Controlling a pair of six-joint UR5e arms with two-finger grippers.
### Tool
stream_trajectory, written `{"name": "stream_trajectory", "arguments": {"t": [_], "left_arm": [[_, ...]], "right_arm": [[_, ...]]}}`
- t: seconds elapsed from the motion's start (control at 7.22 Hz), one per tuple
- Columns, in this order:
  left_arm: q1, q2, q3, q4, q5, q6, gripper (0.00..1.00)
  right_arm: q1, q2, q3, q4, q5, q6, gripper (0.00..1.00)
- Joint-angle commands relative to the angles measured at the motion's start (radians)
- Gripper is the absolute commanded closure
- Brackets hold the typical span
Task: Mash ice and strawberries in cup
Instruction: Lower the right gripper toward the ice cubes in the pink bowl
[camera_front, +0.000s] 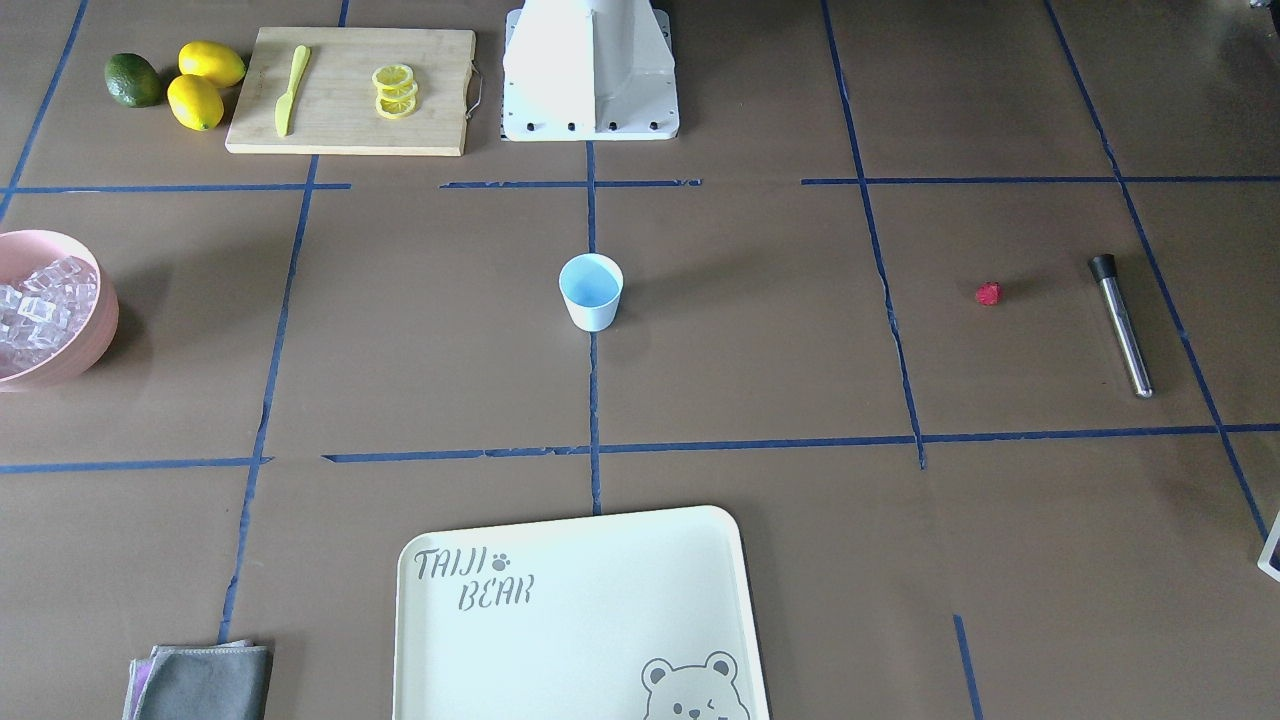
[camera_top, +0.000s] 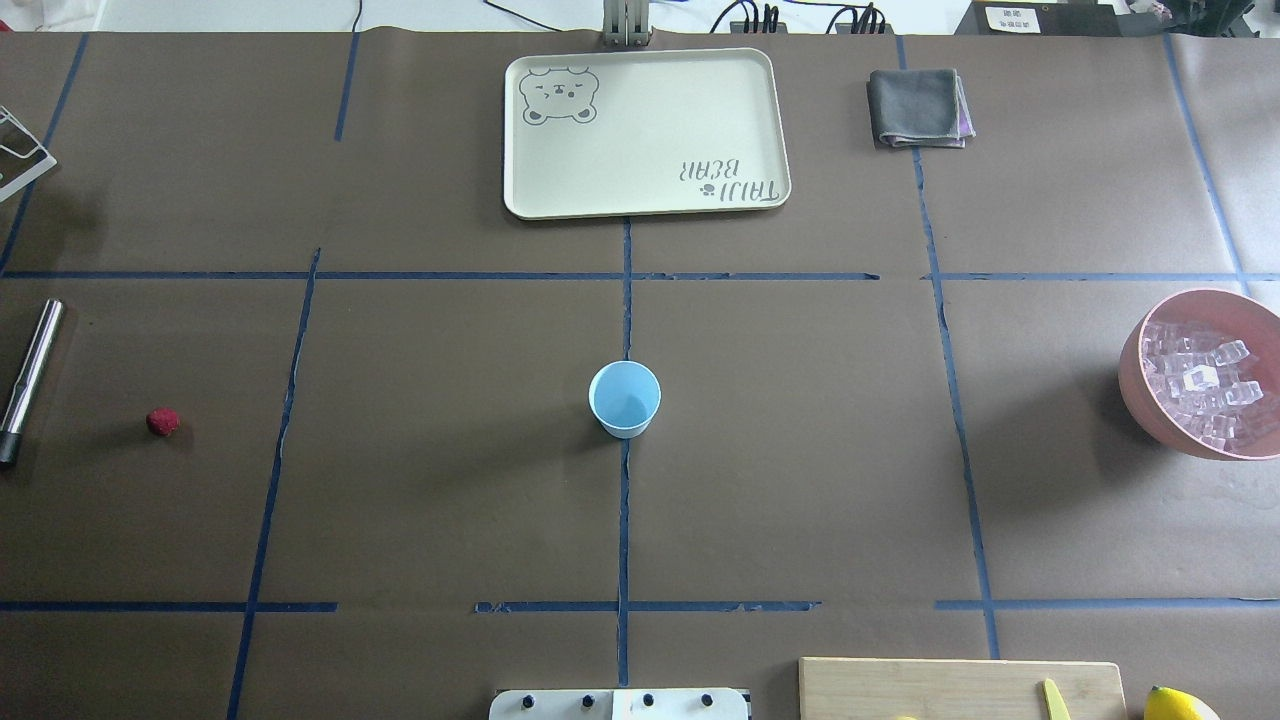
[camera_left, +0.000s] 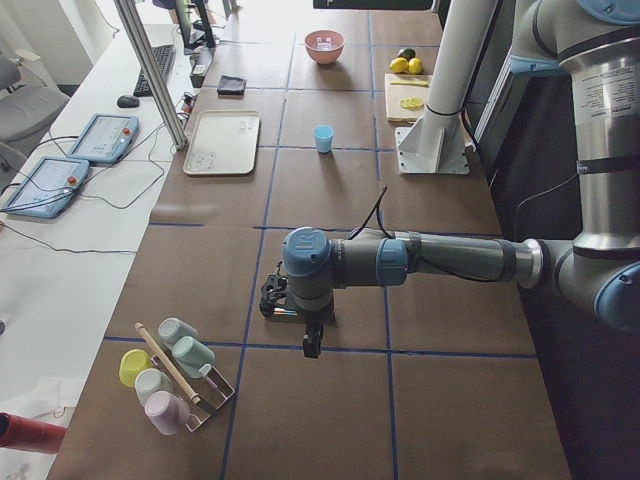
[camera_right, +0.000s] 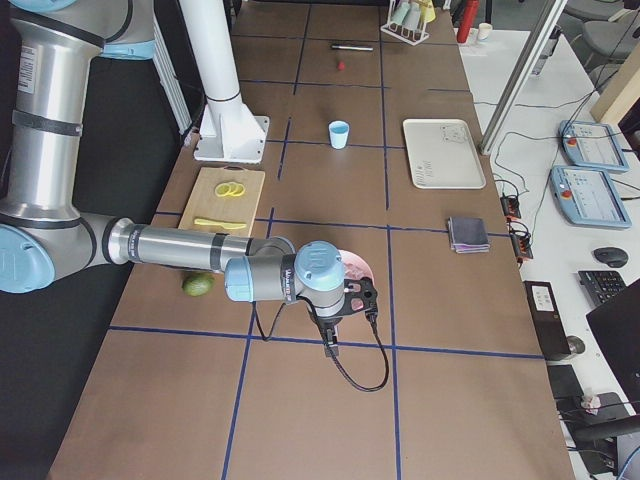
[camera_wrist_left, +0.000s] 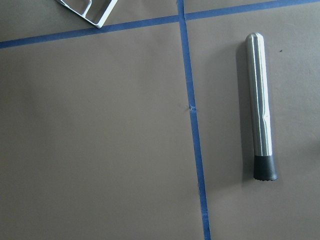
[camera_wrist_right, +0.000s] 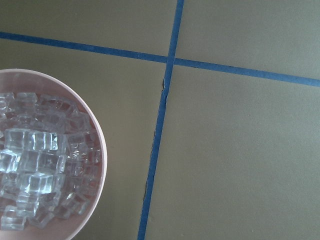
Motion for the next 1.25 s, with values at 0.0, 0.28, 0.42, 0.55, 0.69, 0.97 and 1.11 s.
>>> {"name": "stream_trajectory", "arguments": {"t": [0.0, 0.28, 0.42, 0.55, 0.69, 0.97, 1.11], "left_arm": [[0.001, 0.000, 0.002, 0.000, 0.000, -0.002, 0.00], [0.001, 0.000, 0.000, 0.002, 0.000, -0.002, 0.00], [0.001, -0.001, 0.002, 0.000, 0.000, -0.002, 0.00], [0.001, 0.000, 0.002, 0.002, -0.002, -0.002, 0.00], [0.001, 0.000, 0.002, 0.002, 0.000, -0.002, 0.00], [0.001, 0.002, 0.000, 0.003, 0.000, -0.002, 0.00], [0.001, 0.003, 0.000, 0.003, 0.000, -0.002, 0.00]], "right_arm": [[0.000, 0.000, 0.000, -0.001, 0.000, -0.001, 0.00], [-0.002, 0.001, 0.000, 0.001, 0.000, -0.001, 0.00], [-0.027, 0.007, 0.018, 0.001, 0.000, 0.002, 0.00], [-0.060, 0.007, 0.043, 0.002, 0.000, 0.057, 0.00], [-0.110, 0.007, 0.095, 0.002, -0.003, 0.156, 0.00], [-0.196, 0.007, 0.146, 0.004, -0.009, 0.276, 0.00], [-0.240, 0.006, 0.146, 0.047, -0.020, 0.324, 0.00]]}}
